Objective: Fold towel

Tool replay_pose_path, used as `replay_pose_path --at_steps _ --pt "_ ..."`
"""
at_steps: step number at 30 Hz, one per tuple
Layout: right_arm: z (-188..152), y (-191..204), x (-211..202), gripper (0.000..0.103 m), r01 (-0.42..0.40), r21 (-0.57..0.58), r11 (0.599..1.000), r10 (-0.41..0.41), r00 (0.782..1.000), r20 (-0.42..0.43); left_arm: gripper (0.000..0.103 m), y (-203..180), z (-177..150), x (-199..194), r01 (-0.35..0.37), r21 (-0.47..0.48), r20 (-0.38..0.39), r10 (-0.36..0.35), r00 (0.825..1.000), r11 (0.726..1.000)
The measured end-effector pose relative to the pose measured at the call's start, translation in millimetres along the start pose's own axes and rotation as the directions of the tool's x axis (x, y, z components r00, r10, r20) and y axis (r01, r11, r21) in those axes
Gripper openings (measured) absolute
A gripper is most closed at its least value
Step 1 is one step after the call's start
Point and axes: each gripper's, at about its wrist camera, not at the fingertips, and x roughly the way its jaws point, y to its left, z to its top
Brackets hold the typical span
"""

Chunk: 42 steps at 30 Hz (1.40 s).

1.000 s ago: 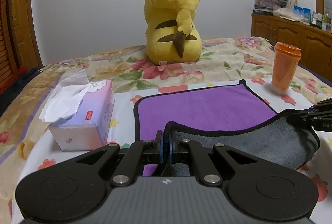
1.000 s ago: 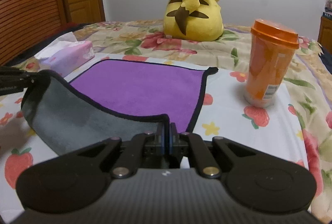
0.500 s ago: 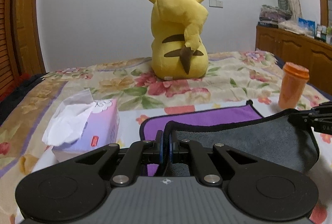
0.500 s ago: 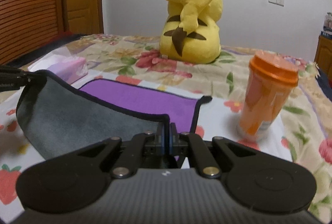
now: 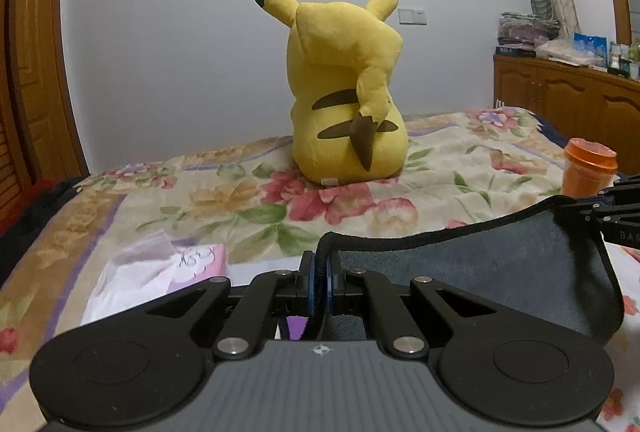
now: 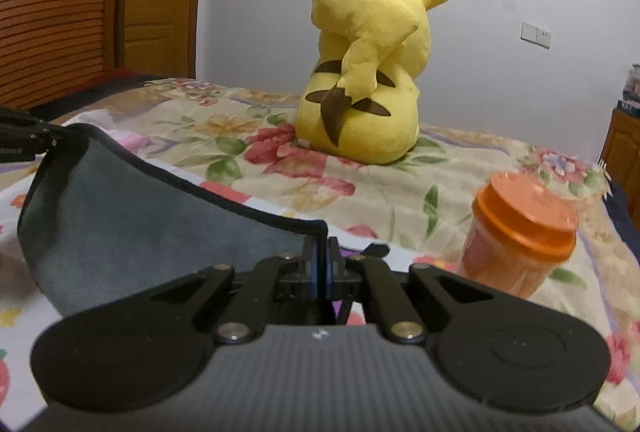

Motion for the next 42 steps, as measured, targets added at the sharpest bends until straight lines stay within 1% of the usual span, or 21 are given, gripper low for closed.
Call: replay_pose_path --at_steps 6,11,15,20,27,29,31,32,33,34,38,41,42 --pt "7.7 -3.1 18.7 0.005 0.020 -0.031 0.999 -0.020 1.000 0.008 0.009 6.8 8.7 20.3 -0.018 -0.017 0.009 0.018 1.000 1.000" --pt "8.1 -6.2 36.7 0.005 0.036 -0.027 0.999 -0.036 0.999 0.006 0.009 8.8 9.4 39.2 -0.035 -0.016 0.006 0.035 0.999 0.999" --pt "6.1 -7.8 52.0 0.005 0.042 -0.013 0.999 -0.042 0.999 0.001 0.009 10.0 5.1 54.1 -0.044 -0.024 -0.004 0.044 0.999 0.999" --pt "-1.7 -11.8 68.4 0.005 0.054 0.021 0.998 -0.053 0.998 -0.023 0.009 11.8 -3.8 73.0 -0.046 -0.036 -0.034 0.045 0.998 0.998" --pt "-13.6 -10.4 86.8 0.005 0.053 0.044 0.998 -0.050 0.996 -0.067 0.009 9.6 -16.4 88.9 -0.057 -0.023 -0.064 0.055 0.996 0.998" --pt "-15.3 -9.4 89.5 0.005 0.054 0.040 0.998 -0.050 0.996 -0.077 0.012 9.6 -19.2 91.5 -0.061 -0.020 -0.074 0.059 0.995 0.998" --pt "-16.8 -10.1 90.4 0.005 0.056 0.045 0.997 -0.052 0.995 -0.087 0.013 10.0 -21.0 93.4 -0.065 -0.022 -0.084 0.063 0.994 0.998" --pt "-17.0 -10.9 90.7 0.006 0.058 0.049 0.997 -0.054 0.995 -0.088 0.013 10.6 -22.0 93.4 -0.068 -0.025 -0.086 0.066 0.994 0.997" --pt "-17.5 -11.3 90.2 0.012 0.062 0.049 0.997 -0.058 0.994 -0.093 0.013 10.6 -22.7 93.3 -0.067 -0.024 -0.087 0.065 0.994 0.997" --pt "-18.4 -11.5 89.2 0.014 0.067 0.047 0.997 -0.062 0.994 -0.095 0.013 10.5 -23.3 93.2 -0.064 -0.019 -0.089 0.062 0.994 0.998" --pt "-22.5 -11.1 84.3 0.014 0.071 0.031 0.997 -0.067 0.993 -0.098 0.022 11.2 -25.8 89.3 -0.056 -0.017 -0.093 0.055 0.994 0.998" --pt "-22.7 -10.6 78.0 0.015 0.072 0.034 0.997 -0.068 0.994 -0.091 0.026 10.0 -28.9 85.3 -0.050 -0.019 -0.099 0.048 0.994 0.999" --pt "-22.6 -9.7 75.1 0.018 0.066 0.036 0.997 -0.063 0.994 -0.090 0.026 8.6 -30.4 83.6 -0.048 -0.014 -0.102 0.046 0.994 0.999"
